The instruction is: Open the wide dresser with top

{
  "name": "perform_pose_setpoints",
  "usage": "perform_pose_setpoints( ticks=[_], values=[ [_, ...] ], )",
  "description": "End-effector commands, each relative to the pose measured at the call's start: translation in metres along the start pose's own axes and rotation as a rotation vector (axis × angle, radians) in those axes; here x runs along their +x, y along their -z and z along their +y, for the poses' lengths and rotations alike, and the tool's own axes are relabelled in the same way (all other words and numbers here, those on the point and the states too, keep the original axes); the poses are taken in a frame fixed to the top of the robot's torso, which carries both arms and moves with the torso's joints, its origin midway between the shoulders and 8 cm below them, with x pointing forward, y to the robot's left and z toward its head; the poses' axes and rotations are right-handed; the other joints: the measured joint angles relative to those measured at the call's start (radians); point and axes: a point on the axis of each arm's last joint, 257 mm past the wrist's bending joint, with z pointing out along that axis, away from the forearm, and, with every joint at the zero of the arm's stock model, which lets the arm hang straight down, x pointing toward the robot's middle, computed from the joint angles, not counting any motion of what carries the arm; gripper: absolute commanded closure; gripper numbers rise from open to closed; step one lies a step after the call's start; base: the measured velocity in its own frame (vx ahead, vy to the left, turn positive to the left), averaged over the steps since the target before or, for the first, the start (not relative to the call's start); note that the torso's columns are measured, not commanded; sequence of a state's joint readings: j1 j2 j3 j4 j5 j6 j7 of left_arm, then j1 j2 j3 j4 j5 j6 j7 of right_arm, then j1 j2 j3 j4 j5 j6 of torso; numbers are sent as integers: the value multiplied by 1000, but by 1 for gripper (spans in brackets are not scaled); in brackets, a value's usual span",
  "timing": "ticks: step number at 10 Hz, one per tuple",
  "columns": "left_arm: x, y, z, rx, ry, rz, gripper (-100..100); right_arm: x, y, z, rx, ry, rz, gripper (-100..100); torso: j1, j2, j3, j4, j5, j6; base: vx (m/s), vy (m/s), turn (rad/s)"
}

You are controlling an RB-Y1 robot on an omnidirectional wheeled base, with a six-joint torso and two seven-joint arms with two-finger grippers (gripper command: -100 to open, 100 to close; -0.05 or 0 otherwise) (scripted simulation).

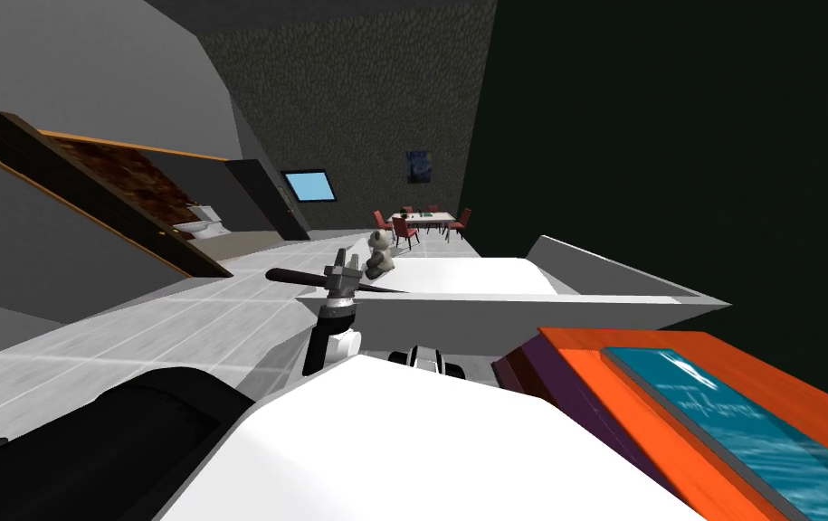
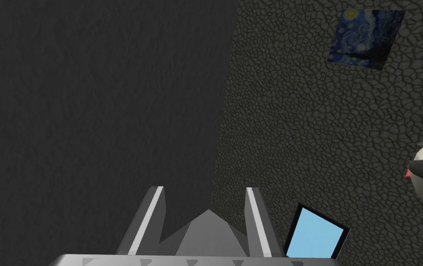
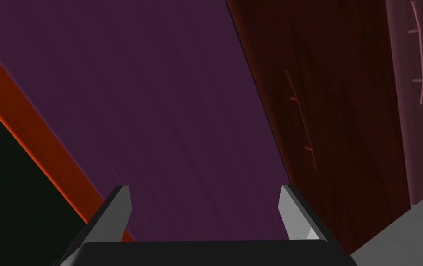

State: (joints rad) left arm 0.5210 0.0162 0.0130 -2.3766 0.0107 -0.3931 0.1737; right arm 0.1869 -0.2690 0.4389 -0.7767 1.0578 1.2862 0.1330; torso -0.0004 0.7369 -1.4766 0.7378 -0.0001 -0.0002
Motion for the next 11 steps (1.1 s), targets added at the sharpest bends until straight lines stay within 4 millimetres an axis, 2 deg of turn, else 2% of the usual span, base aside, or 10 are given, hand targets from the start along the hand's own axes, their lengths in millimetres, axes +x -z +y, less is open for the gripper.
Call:
perform_pose_setpoints(
  ticks=[1, 2, 3, 4, 5, 8, 9, 10, 11],
  values=[
    [0, 0, 0, 0, 0, 0, 0, 6, -8, -29, 93, 59, -23, -100, 0, 1, 0, 0, 0, 0, 74, -21, 41],
    [0, 0, 0, 0, 0, 0, 0, 7, -12, -43, 137, 88, -38, -100, 0, 1, 1, 0, 0, 0, 81, -30, 100],
    [0, 0, 0, 0, 0, 0, 0, 8, -13, -43, 139, 91, -37, -100, 0, 1, 0, 0, 0, 0, 55, -20, 31],
    [0, 0, 0, 0, 0, 0, 0, 9, -16, -56, 178, 117, -49, -100, 1, 2, 1, 0, 0, 0, 40, -10, 25],
    [0, 0, 0, 0, 0, 0, 0, 9, -16, -56, 178, 117, -49, -100, 1, 3, 2, 1, 0, 0, 29, -5, 18],
    [0, 0, 0, 0, 0, 0, 0, 11, -22, -85, 270, 179, -80, -100, 0, 0, 0, 0, 0, 0, 48, -14, 48],
    [0, 0, 0, 0, 0, 0, 0, 9, -22, -77, 249, 167, -73, -100, 0, 0, 0, 0, 0, 0, 7, -14, 39],
    [0, 0, 0, 0, 0, 0, 0, 9, -22, -78, 254, 168, -75, -100, 1, 3, 1, 1, 0, 0, 0, 0, 0],
    [0, 0, 0, 0, 0, 0, 0, 9, -22, -78, 254, 168, -75, 100, 1, 3, 2, 1, 0, 0, 0, 0, 0]
  ],
)
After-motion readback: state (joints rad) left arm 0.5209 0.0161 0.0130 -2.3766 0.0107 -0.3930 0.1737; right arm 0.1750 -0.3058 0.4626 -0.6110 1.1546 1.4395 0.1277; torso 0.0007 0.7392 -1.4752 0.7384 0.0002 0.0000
